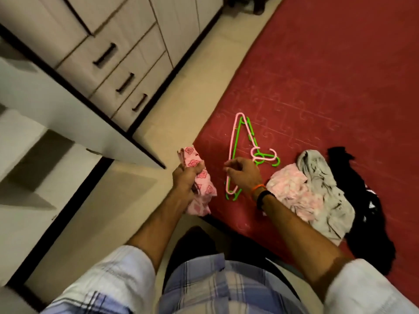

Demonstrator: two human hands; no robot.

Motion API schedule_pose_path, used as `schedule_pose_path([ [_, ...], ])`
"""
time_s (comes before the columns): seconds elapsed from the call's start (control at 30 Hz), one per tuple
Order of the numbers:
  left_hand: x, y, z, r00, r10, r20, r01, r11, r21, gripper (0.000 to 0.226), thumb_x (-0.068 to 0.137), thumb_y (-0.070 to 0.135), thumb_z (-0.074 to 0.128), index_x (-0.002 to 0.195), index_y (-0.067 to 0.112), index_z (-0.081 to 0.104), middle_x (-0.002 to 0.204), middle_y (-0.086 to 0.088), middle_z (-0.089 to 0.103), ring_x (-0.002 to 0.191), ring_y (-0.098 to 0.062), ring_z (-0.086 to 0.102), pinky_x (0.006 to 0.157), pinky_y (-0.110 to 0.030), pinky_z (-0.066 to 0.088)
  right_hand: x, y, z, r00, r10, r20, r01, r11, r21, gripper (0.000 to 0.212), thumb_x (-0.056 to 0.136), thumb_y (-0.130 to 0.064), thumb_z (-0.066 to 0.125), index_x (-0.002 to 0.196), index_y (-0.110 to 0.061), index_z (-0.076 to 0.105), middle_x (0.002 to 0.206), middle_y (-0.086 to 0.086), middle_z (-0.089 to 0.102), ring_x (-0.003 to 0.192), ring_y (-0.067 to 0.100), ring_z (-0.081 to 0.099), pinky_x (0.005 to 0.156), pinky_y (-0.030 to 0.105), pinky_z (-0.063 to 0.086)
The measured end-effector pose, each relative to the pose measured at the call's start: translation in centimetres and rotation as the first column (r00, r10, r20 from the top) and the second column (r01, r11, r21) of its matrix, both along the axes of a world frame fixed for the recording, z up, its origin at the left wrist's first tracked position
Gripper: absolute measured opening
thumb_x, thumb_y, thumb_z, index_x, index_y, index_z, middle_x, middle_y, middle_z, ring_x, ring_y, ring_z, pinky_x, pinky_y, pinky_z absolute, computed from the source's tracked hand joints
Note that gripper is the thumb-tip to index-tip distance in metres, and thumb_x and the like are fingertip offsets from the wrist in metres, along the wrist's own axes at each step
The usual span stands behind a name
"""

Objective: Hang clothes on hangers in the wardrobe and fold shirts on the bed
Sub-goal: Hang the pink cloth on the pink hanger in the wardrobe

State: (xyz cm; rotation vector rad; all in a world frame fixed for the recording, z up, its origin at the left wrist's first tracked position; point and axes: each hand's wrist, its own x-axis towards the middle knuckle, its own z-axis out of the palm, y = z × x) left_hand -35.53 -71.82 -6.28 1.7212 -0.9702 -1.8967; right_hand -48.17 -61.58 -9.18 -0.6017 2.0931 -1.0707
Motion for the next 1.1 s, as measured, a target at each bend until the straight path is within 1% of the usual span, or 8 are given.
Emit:
schedule_pose_path([
  [0.1,-3.7,0.5,-1.3,0.998,-0.060,0.019,0.060,0.998,0.013,0.018,0.080,-0.002,0.076,0.095,0.006,0.069,0.088,-0.012,0.070,0.069,-0.023,0.063,0.080,-0.045,0.055,-2.6,1.8,-1.6,0.995,-0.095,0.023,0.093,0.993,0.071,0.010,0.081,-0.013,0.074,0.085,-0.021,0.073,0.076,-0.004,0.070,0.072,0.010,0.063,0.069,0.020,0.047],
  [0.2,-6.7,-0.4,-3.5,0.987,-0.151,0.049,0.151,0.989,0.011,0.020,0.081,-0.004,0.074,0.082,0.015,0.067,0.066,0.004,0.071,0.062,-0.016,0.066,0.067,-0.034,0.057,-4.9,2.4,-3.8,0.984,-0.174,0.046,0.166,0.976,0.142,0.010,0.080,-0.014,0.074,0.084,-0.023,0.072,0.069,-0.011,0.064,0.071,0.009,0.060,0.072,0.022,0.044],
  [0.3,-8.6,-1.6,-5.6,0.964,-0.242,0.111,0.238,0.970,0.042,0.017,0.081,0.000,0.076,0.094,0.007,0.069,0.075,-0.004,0.071,0.062,-0.017,0.067,0.053,-0.027,0.057,-6.1,2.4,-5.6,0.958,-0.279,0.070,0.257,0.941,0.221,0.011,0.081,-0.012,0.073,0.084,-0.022,0.071,0.066,-0.015,0.057,0.072,0.010,0.058,0.072,0.021,0.042],
  [0.43,-10.2,-3.3,-9.5,0.923,-0.330,0.197,0.325,0.944,0.058,0.017,0.078,0.001,0.079,0.085,0.012,0.069,0.078,-0.006,0.071,0.064,-0.018,0.066,0.062,-0.029,0.057,-6.7,1.5,-8.8,0.929,-0.353,0.109,0.295,0.887,0.355,0.015,0.081,-0.014,0.071,0.080,-0.028,0.066,0.081,-0.005,0.070,0.086,0.019,0.067,0.085,0.031,0.053],
  [0.57,-11.0,-4.7,-14.0,0.893,-0.376,0.249,0.350,0.926,0.142,0.018,0.077,0.002,0.080,0.088,0.013,0.070,0.086,-0.011,0.074,0.075,-0.027,0.071,0.074,-0.042,0.060,-7.1,-0.4,-12.9,0.905,-0.414,0.100,0.330,0.830,0.450,0.010,0.081,-0.015,0.067,0.084,-0.025,0.068,0.085,0.003,0.074,0.091,0.025,0.069,0.086,0.034,0.054],
  [0.73,-11.8,-5.5,-17.2,0.897,-0.387,0.212,0.351,0.917,0.187,0.018,0.079,0.002,0.078,0.087,0.015,0.069,0.082,-0.005,0.074,0.072,-0.020,0.072,0.069,-0.037,0.060,-7.0,-2.4,-16.0,0.891,-0.453,0.008,0.395,0.786,0.476,0.024,0.084,-0.021,0.070,0.107,-0.015,0.067,0.095,0.000,0.073,0.094,0.020,0.068,0.080,0.024,0.045],
  [0.9,-12.5,-5.8,-18.7,0.912,-0.374,0.167,0.333,0.914,0.230,0.017,0.079,0.001,0.078,0.085,0.015,0.069,0.074,-0.001,0.075,0.068,-0.018,0.072,0.066,-0.036,0.059,-7.5,-4.4,-17.4,0.837,-0.521,-0.166,0.518,0.657,0.548,0.038,0.080,-0.037,0.077,0.109,-0.017,0.061,0.103,0.001,0.072,0.103,0.027,0.065,0.084,0.037,0.050],
  [1.1,-12.9,-6.1,-19.2,0.917,-0.371,0.147,0.330,0.912,0.244,0.017,0.078,0.001,0.079,0.086,0.013,0.069,0.076,-0.003,0.074,0.066,-0.018,0.071,0.064,-0.035,0.059,-8.1,-4.6,-19.1,0.808,-0.578,-0.117,0.531,0.627,0.570,0.030,0.080,-0.028,0.074,0.107,-0.021,0.064,0.096,-0.001,0.073,0.096,0.024,0.066,0.083,0.033,0.050],
])
